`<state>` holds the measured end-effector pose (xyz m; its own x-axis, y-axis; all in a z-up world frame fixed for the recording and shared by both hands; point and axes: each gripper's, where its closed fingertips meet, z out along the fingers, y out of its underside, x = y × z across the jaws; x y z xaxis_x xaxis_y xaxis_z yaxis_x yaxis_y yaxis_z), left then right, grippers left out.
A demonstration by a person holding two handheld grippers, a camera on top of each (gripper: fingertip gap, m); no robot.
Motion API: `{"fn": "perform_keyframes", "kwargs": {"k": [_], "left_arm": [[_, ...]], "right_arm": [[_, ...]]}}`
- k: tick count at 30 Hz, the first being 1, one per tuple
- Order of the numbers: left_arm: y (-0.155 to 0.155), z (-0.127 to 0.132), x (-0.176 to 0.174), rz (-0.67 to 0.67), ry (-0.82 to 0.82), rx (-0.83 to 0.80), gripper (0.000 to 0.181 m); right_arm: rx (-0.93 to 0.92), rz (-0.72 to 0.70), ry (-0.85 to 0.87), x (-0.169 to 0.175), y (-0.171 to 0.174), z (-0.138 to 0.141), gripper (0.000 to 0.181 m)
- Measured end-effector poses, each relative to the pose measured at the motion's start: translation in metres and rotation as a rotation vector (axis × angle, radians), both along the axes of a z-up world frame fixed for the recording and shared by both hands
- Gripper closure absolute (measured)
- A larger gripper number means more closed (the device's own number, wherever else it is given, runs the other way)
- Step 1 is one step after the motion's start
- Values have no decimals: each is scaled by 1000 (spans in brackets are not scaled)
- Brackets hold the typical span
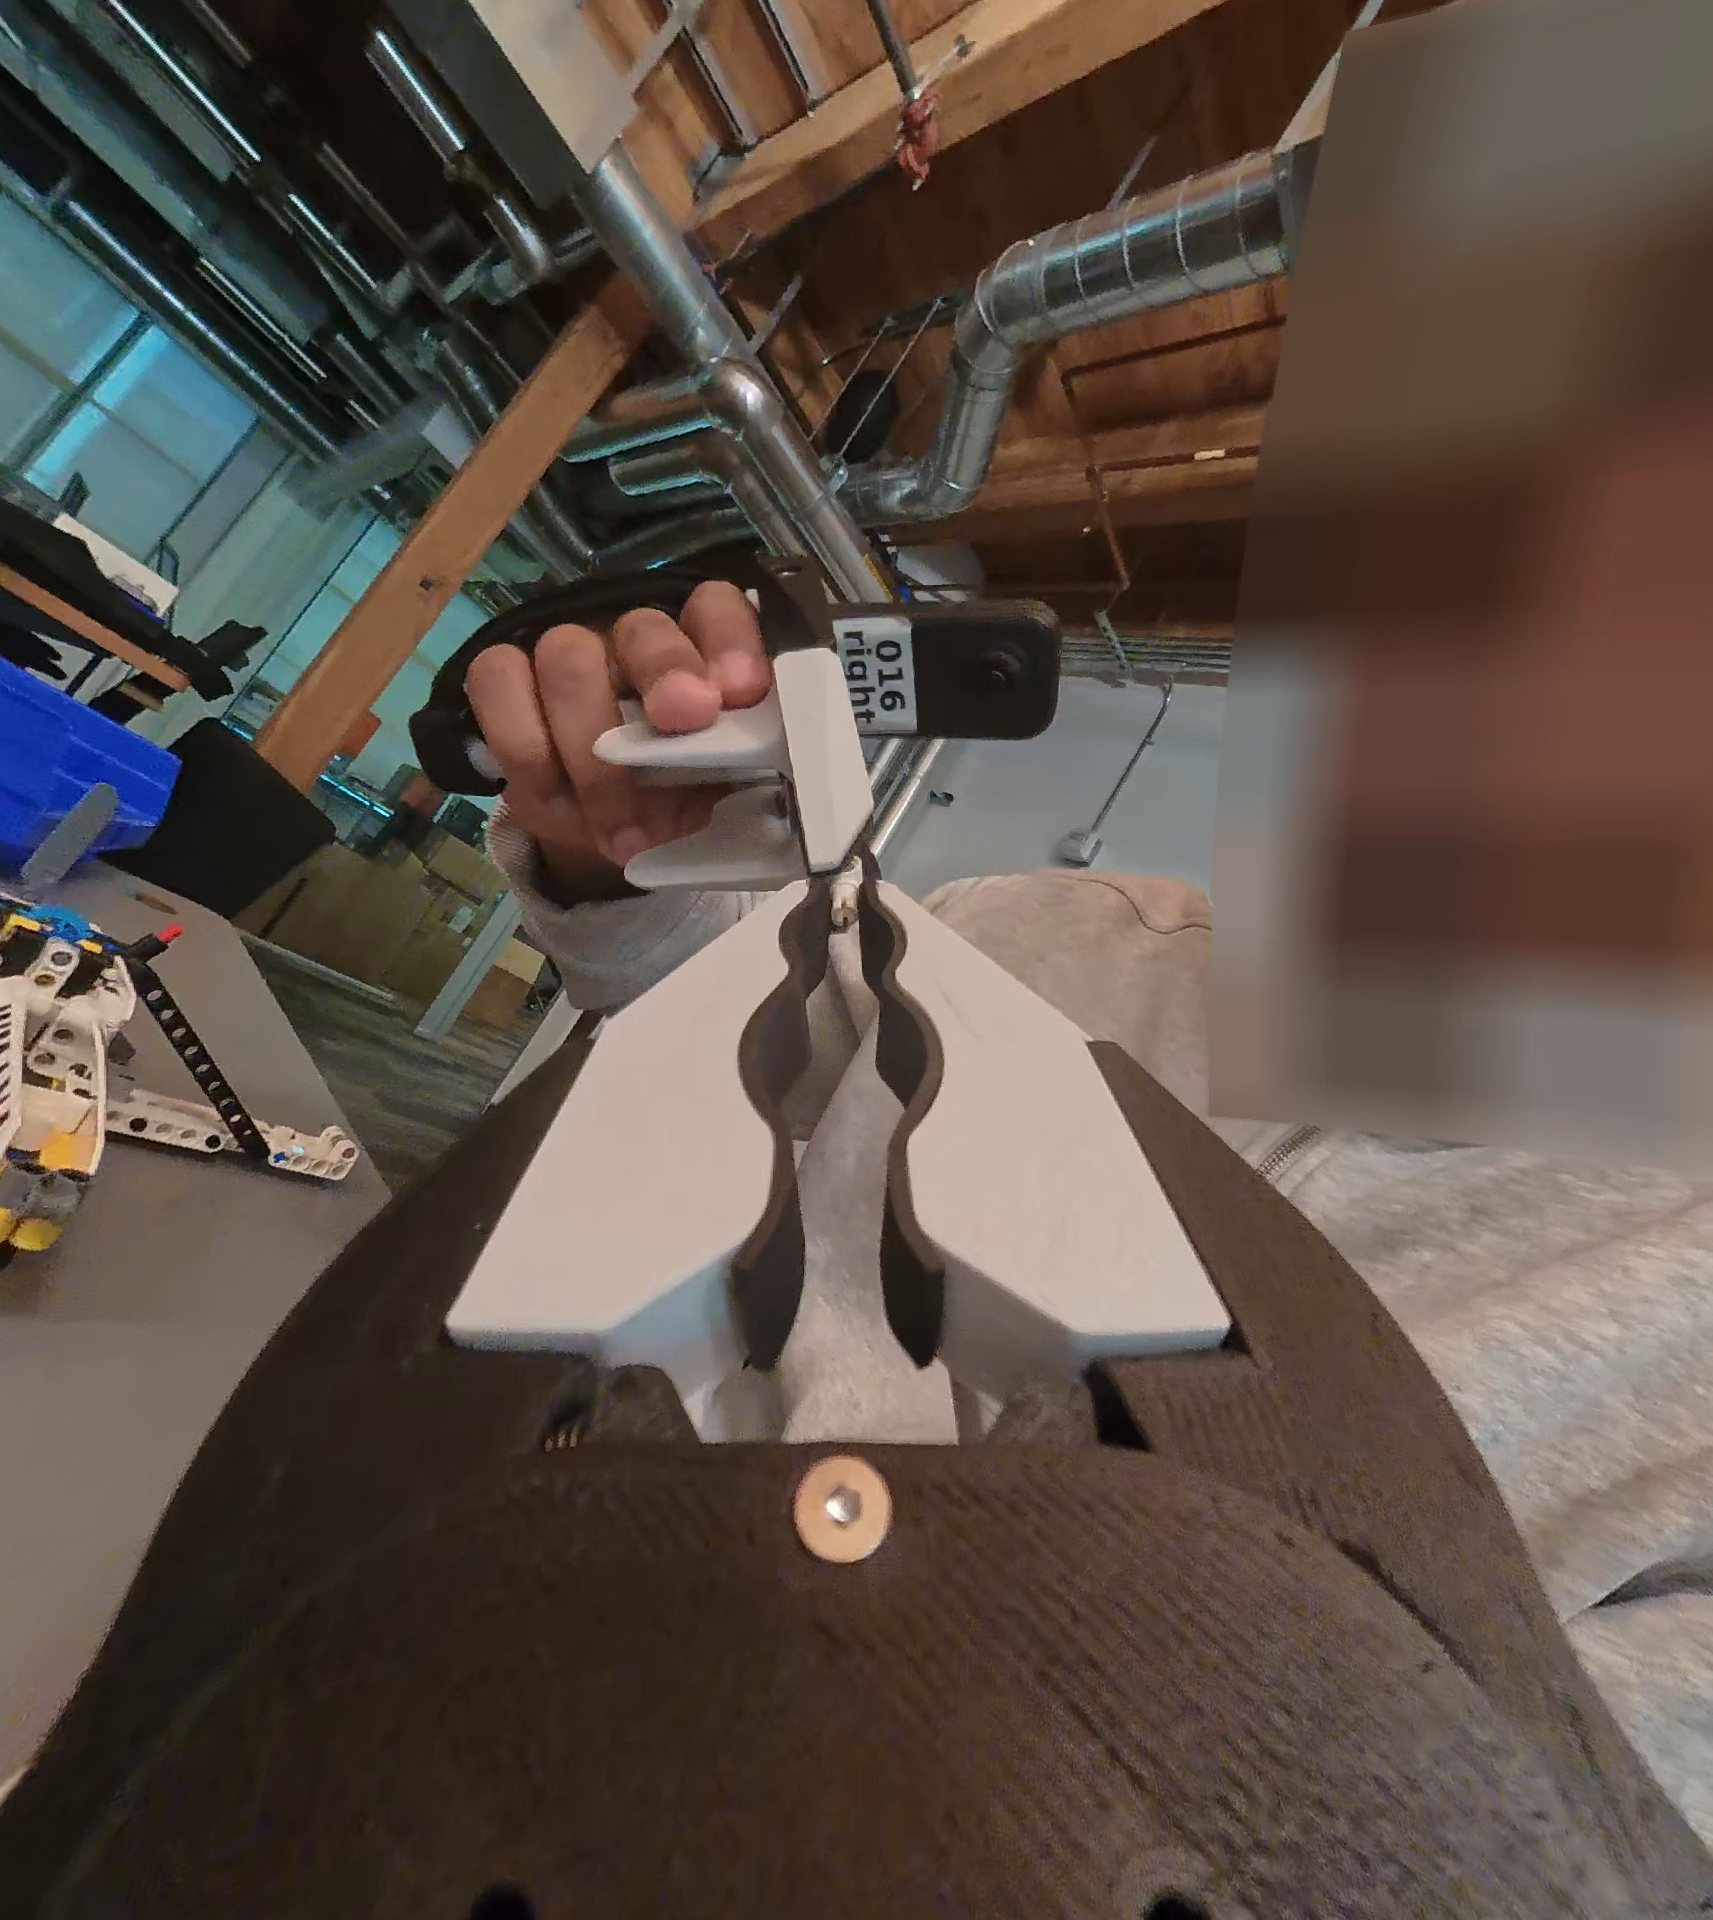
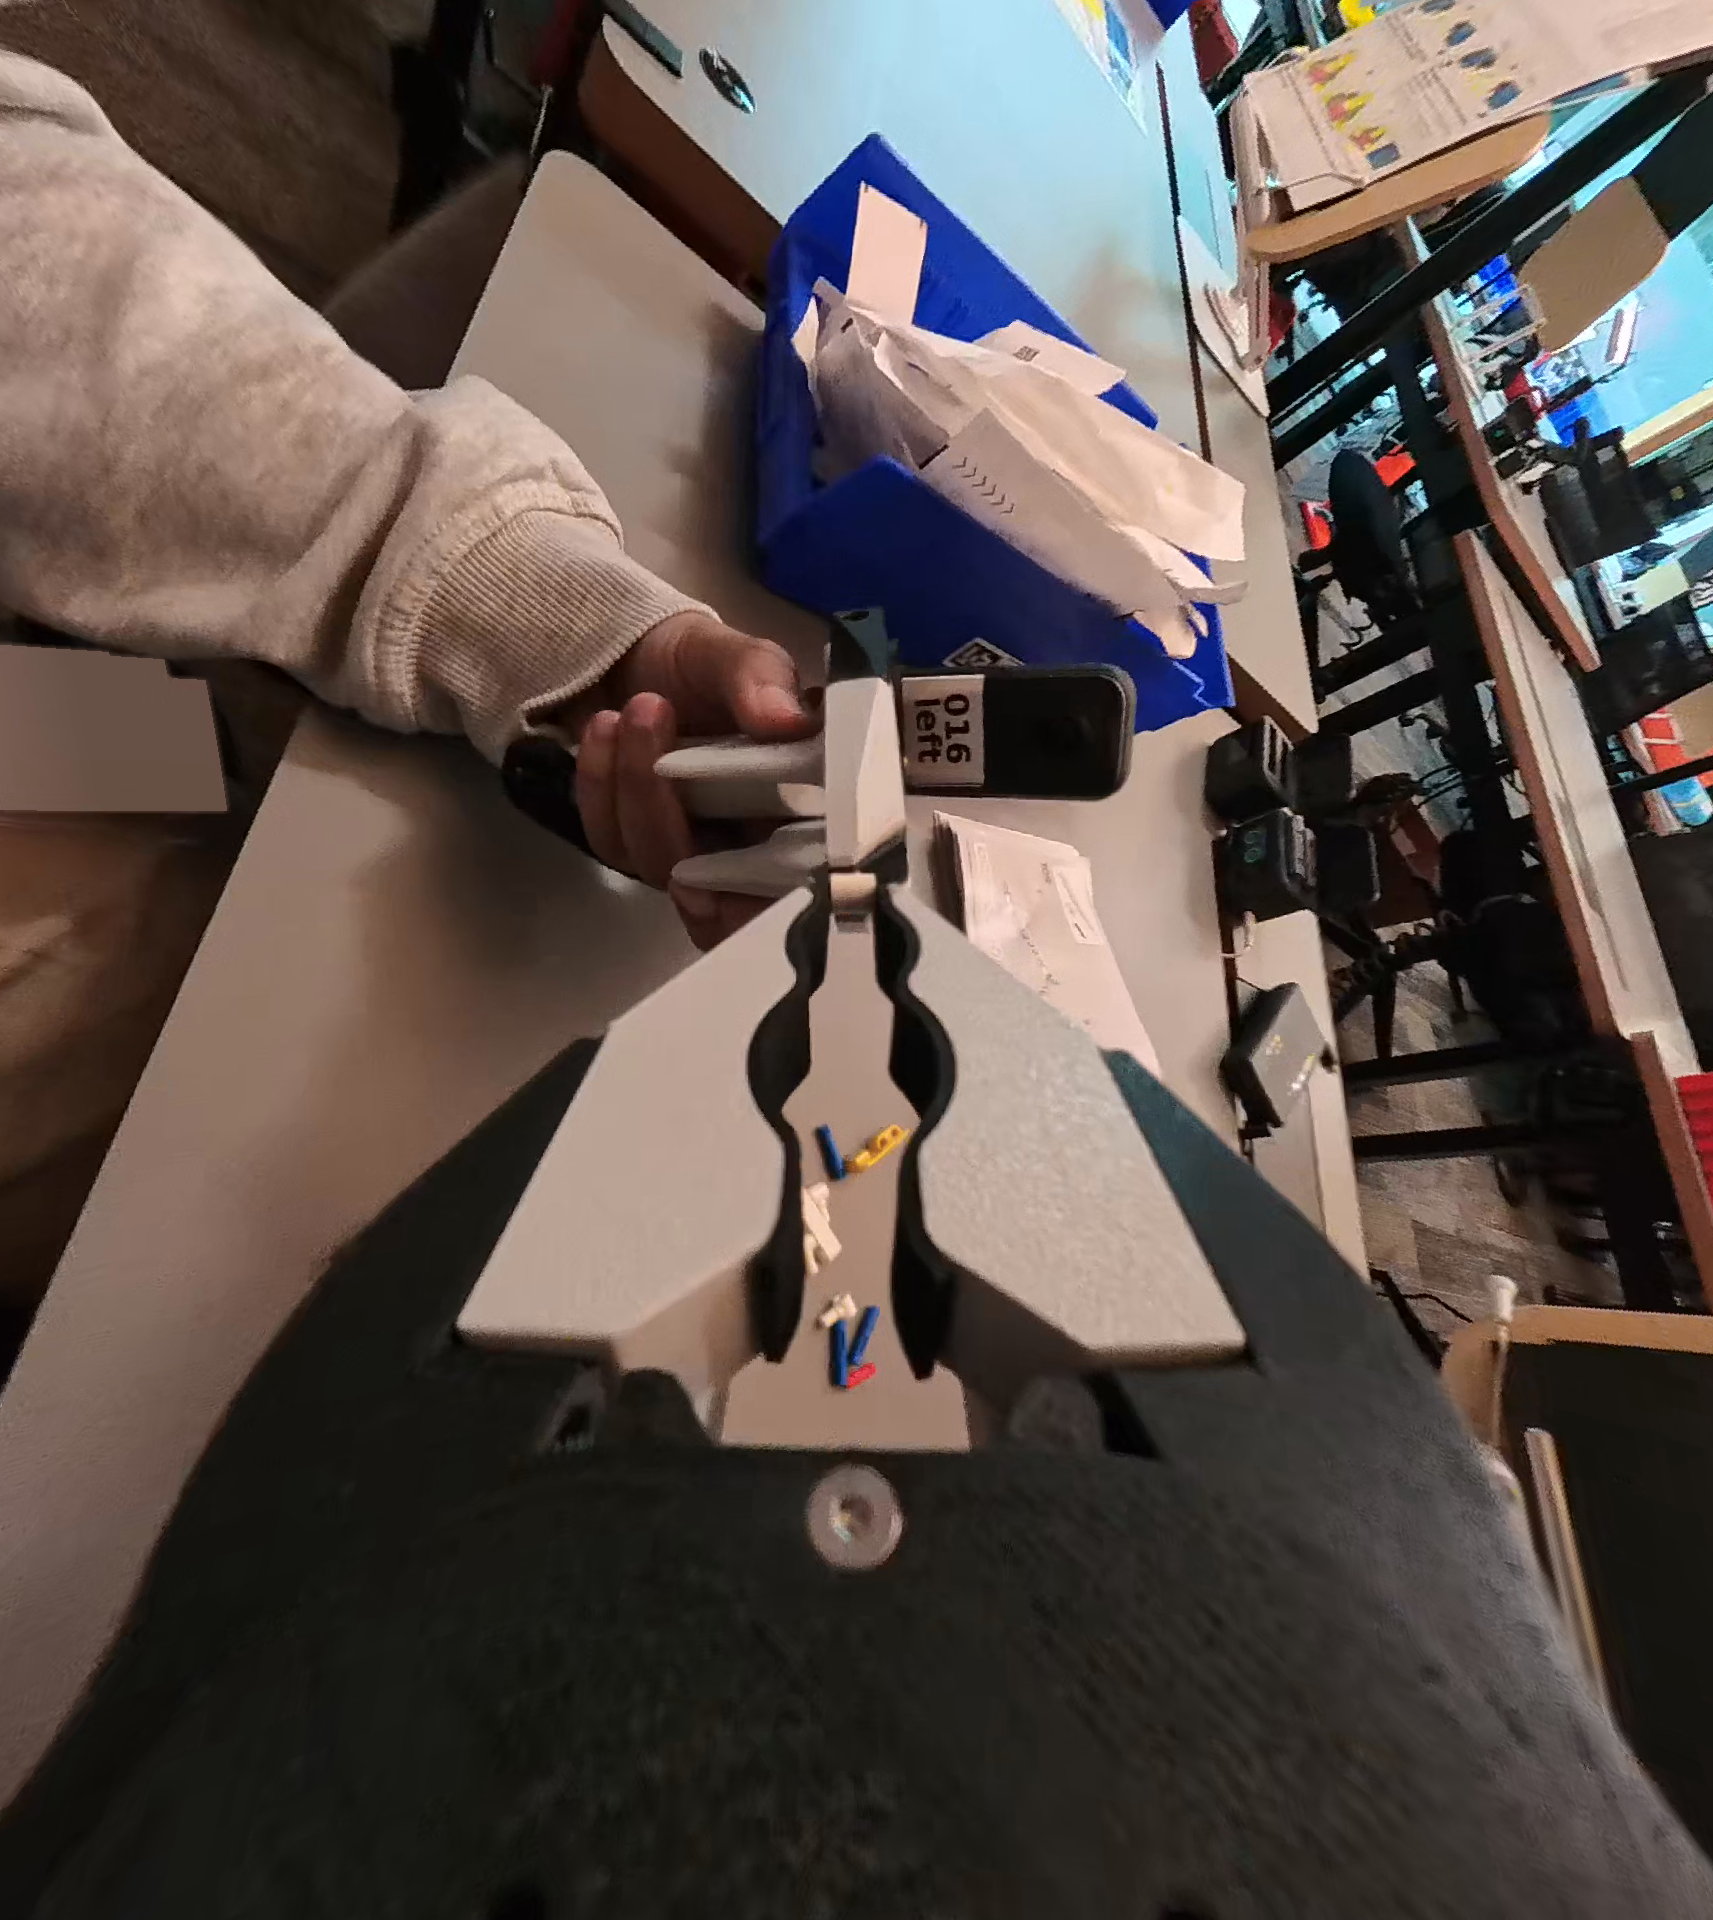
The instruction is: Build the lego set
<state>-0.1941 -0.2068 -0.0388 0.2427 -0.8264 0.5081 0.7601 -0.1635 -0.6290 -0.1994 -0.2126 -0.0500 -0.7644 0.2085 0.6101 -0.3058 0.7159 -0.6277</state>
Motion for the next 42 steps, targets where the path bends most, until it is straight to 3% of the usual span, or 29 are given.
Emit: {"fn": "perform_keyframes", "kwargs": {"k": [6, 15, 23, 27, 30, 33, 35, 38, 42], "left_arm": [[4, -4, -4, 9, -12, -29, 180], [3, -3, -1, -8, -3, -23, 180], [5, -5, 5, -8, 27, -36, 179], [18, -12, -4, 91, 39, -105, 171], [34, -36, -24, 224, 90, -290, 181], [47, -94, -30, 347, 368, -631, 181], [44, -128, -23, 345, 577, -822, 181], [41, -143, -2, 266, 711, -904, 181], [47, -156, 8, 245, 787, -948, 181]], "right_arm": [[34, -8, 93, -2, 1, 3, 172], [54, 11, 63, 3, -1, 4, 175], [50, -10, -29, 7, 1, 1, 176], [70, -86, -116, 5, 15, -5, 176], [127, -158, -240, 10, 38, -26, 176], [209, -149, -384, 31, 44, -65, 176], [309, -127, -439, 44, 46, -95, 176], [446, -104, -476, 52, 49, -125, 176], [499, -70, -543, 55, 47, -143, 176]]}}
